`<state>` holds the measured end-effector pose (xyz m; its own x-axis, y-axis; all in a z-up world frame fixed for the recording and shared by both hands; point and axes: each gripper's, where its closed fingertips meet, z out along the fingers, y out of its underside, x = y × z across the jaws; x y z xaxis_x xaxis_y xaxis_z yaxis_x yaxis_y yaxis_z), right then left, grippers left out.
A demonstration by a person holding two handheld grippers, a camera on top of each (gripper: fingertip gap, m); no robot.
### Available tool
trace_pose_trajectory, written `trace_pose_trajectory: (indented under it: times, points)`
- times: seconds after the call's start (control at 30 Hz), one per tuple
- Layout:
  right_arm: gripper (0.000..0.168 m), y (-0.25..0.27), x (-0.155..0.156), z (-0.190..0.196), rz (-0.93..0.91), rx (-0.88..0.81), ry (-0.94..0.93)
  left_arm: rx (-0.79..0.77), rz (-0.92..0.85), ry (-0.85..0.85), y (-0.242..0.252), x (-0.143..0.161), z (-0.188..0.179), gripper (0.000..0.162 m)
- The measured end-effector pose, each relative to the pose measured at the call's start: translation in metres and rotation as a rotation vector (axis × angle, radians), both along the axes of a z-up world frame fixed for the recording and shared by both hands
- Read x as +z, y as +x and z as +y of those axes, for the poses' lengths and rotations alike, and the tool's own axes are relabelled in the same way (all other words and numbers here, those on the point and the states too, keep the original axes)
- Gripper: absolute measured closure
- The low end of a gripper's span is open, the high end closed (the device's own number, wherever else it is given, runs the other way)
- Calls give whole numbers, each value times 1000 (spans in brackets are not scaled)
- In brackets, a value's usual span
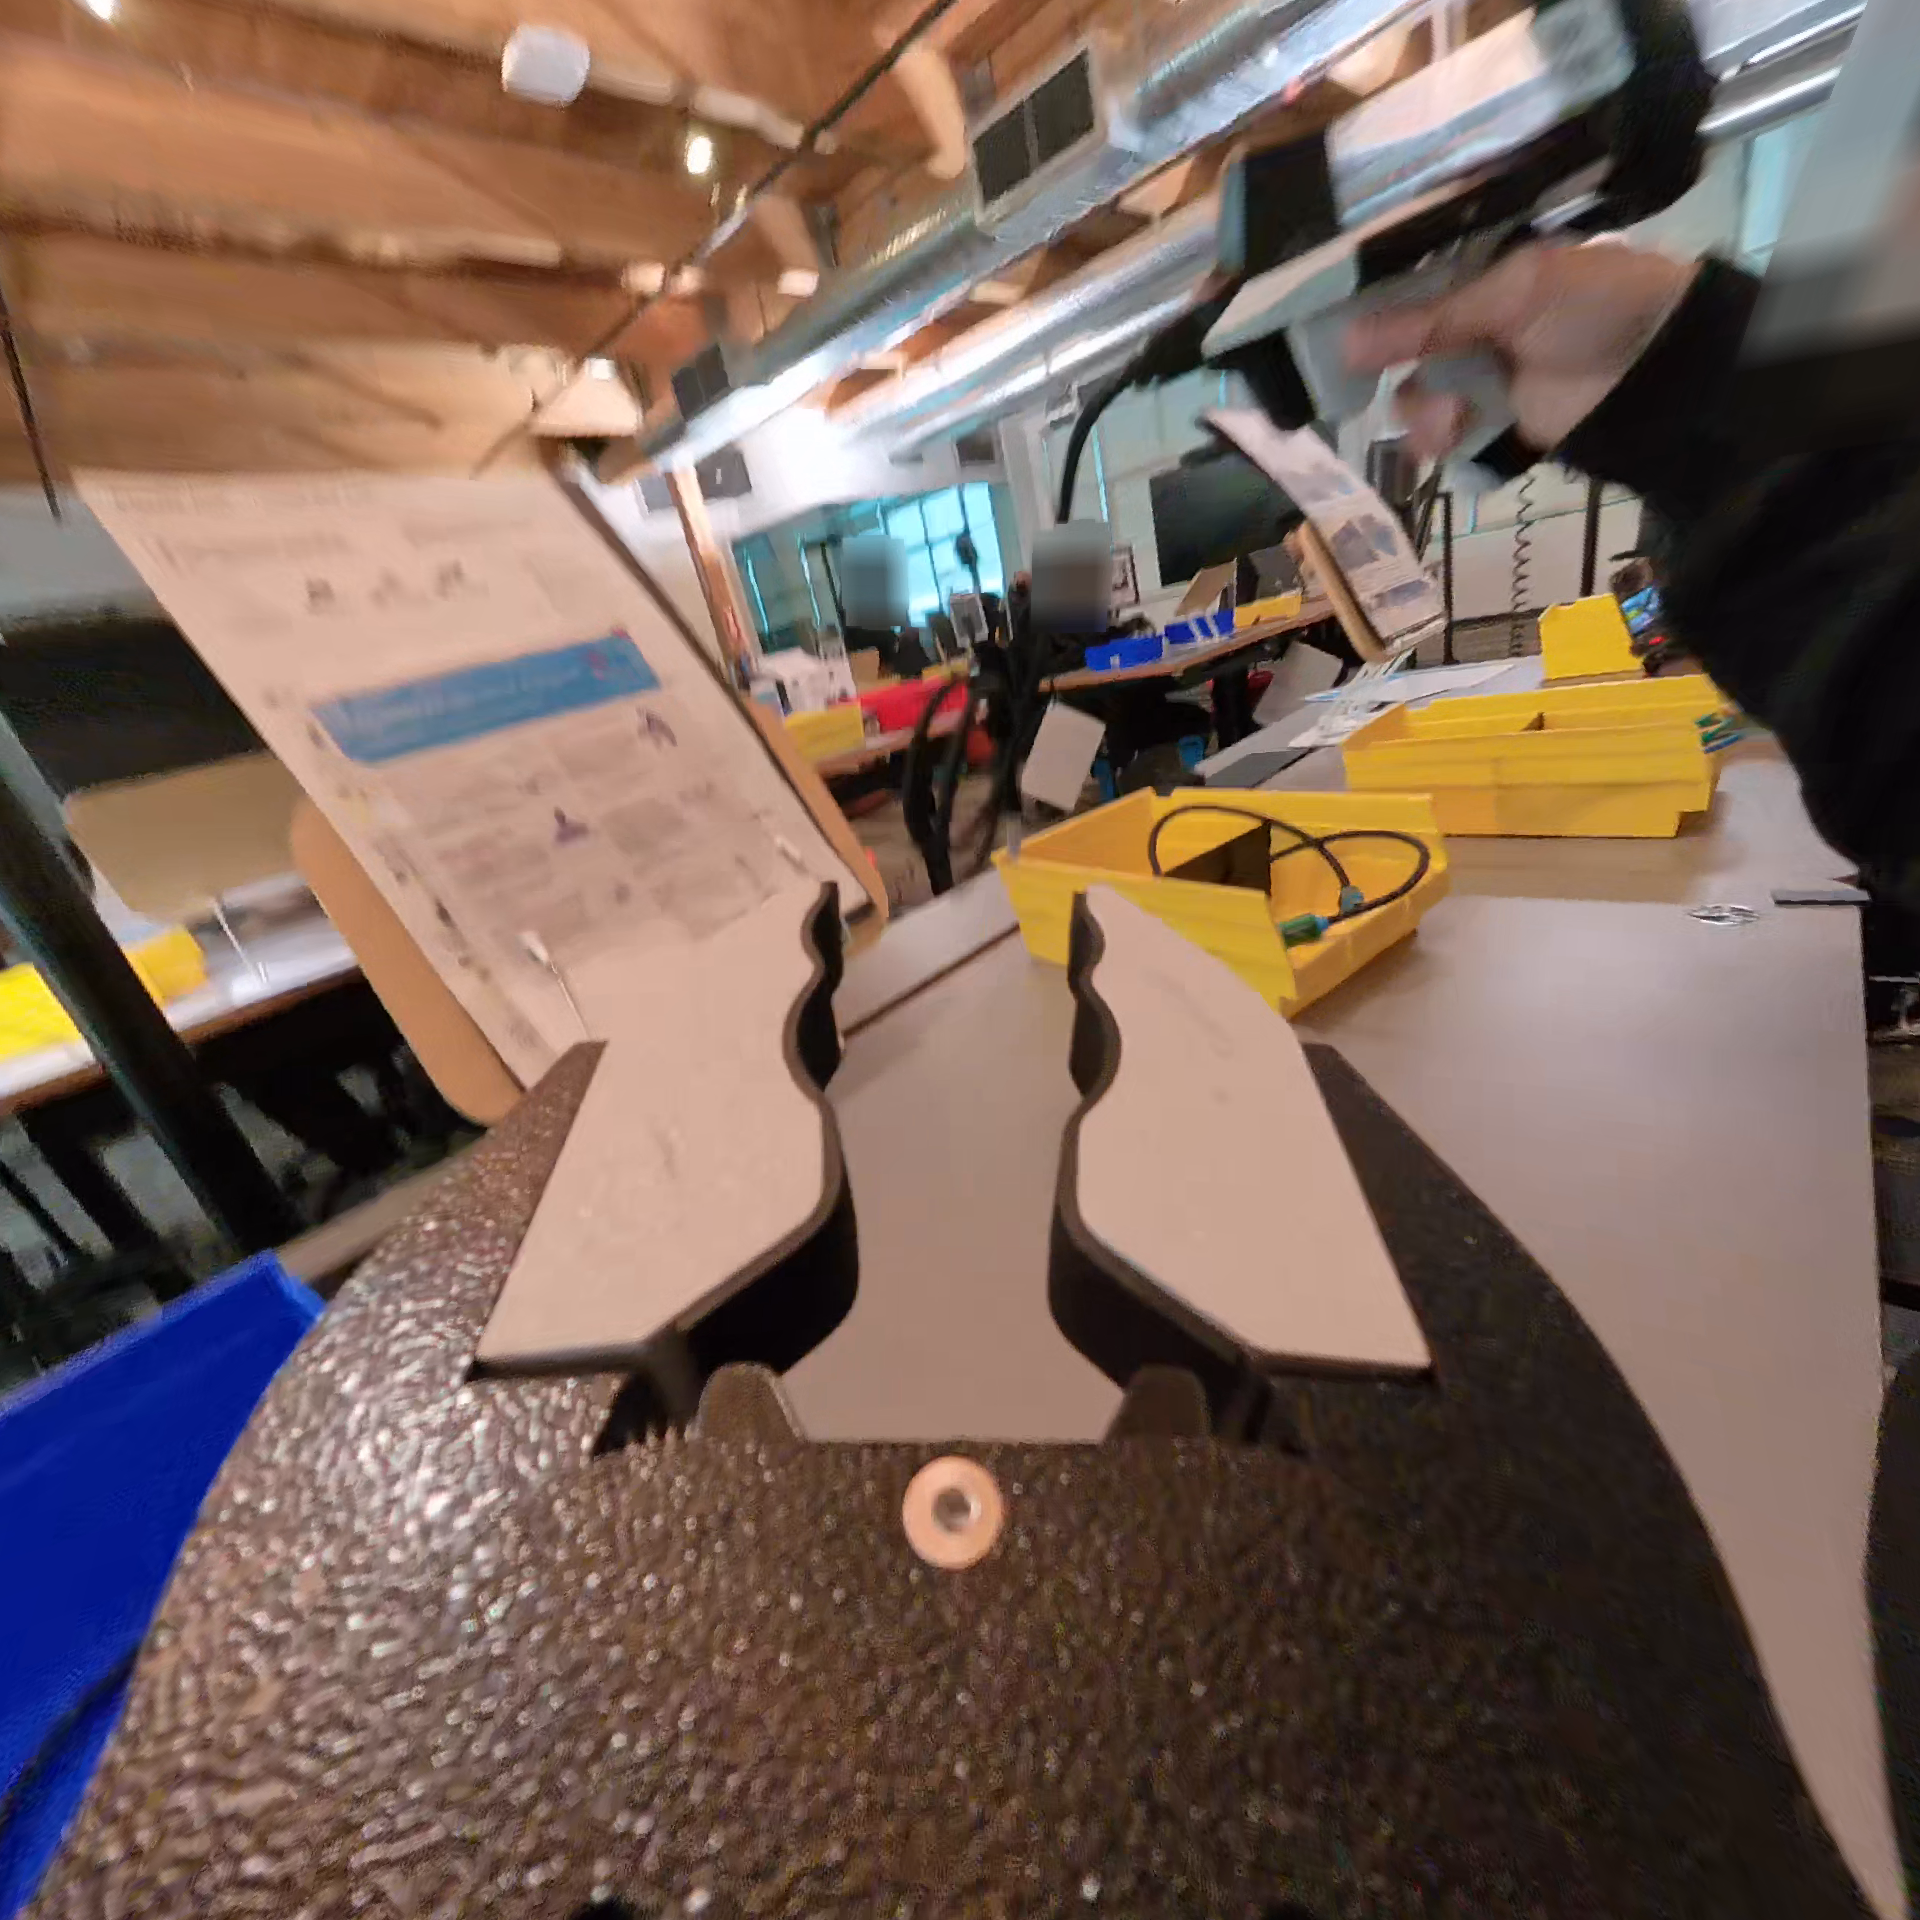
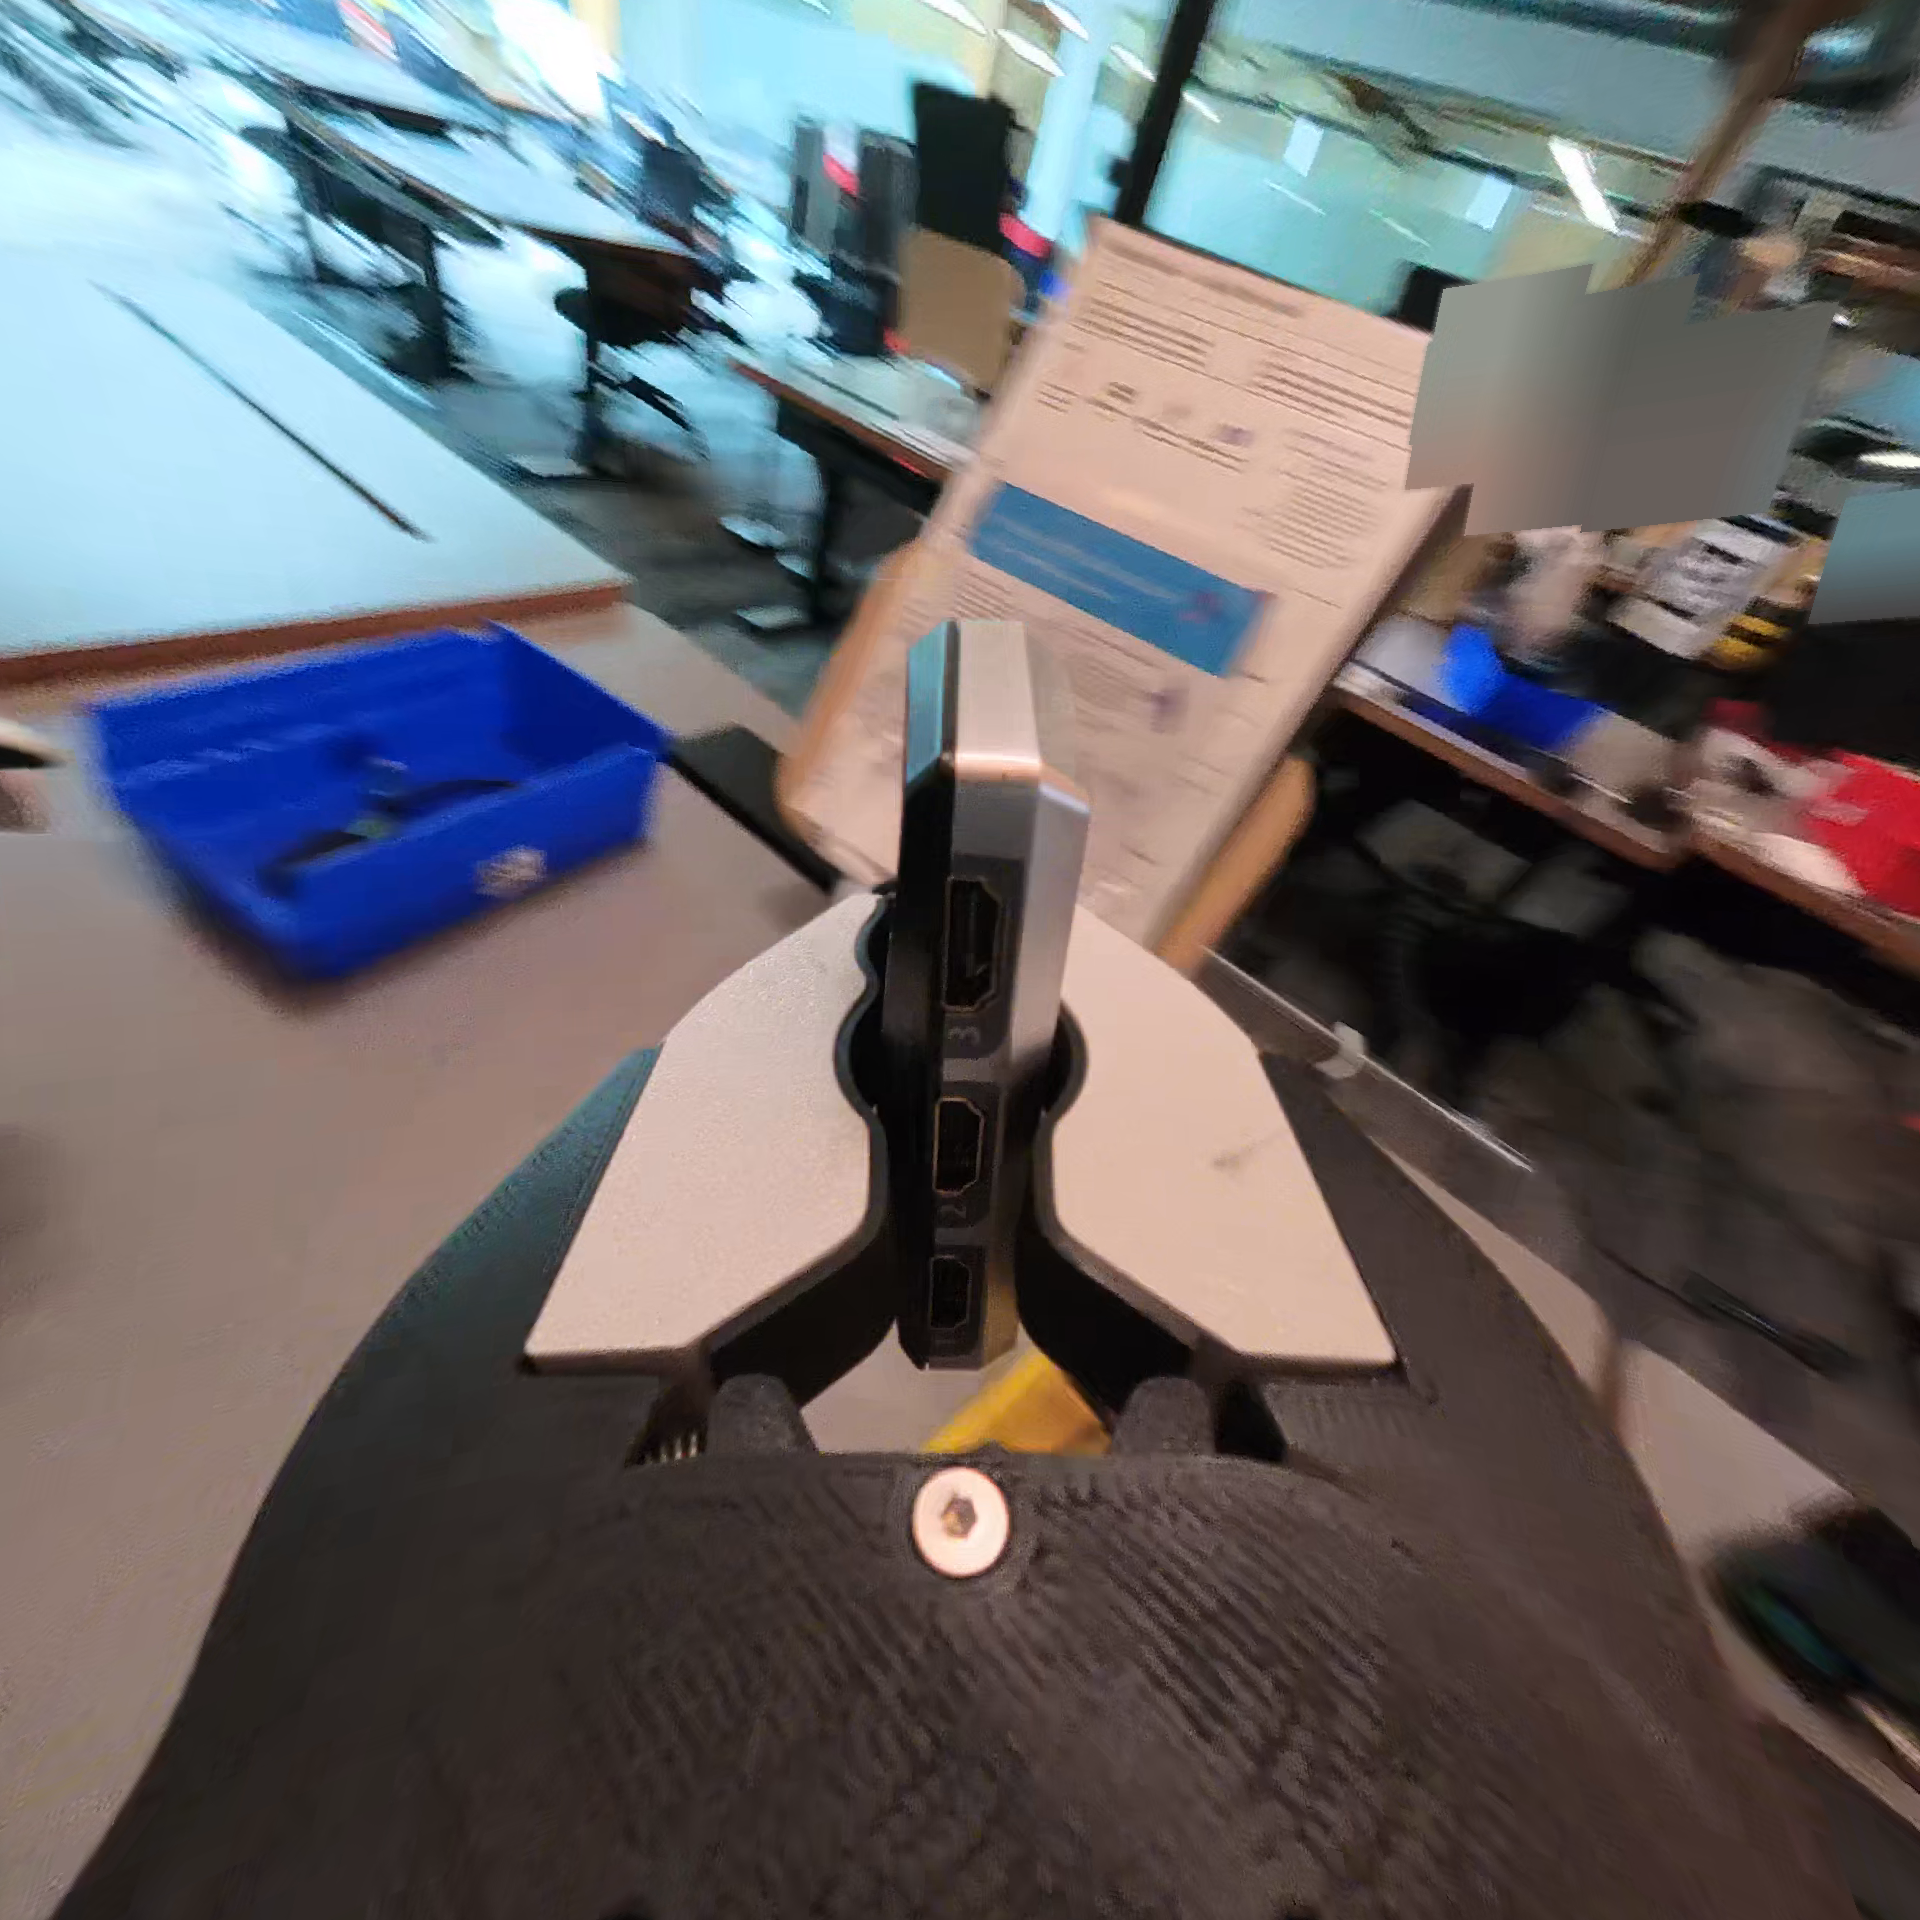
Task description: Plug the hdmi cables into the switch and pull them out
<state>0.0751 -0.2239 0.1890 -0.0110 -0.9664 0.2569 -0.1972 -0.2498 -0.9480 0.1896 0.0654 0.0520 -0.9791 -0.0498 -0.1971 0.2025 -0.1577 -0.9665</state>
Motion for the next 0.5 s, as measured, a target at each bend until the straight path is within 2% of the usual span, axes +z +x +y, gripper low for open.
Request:
trace_pose_trajectory:
  times: [0.07,0.23,0.33,0.5]
  points:
    - [144,-6,7,-37,48,-125,-56,-9,39,80,4,-17,-9,120]
    - [145,-8,-7,-96,206,-230,-86,-28,16,148,3,-34,-18,119]
    - [144,-6,-30,-129,293,-306,-122,-43,15,161,1,-37,-20,120]
    - [145,-4,-93,-176,439,-400,-101,-70,27,185,-1,-41,-20,122]
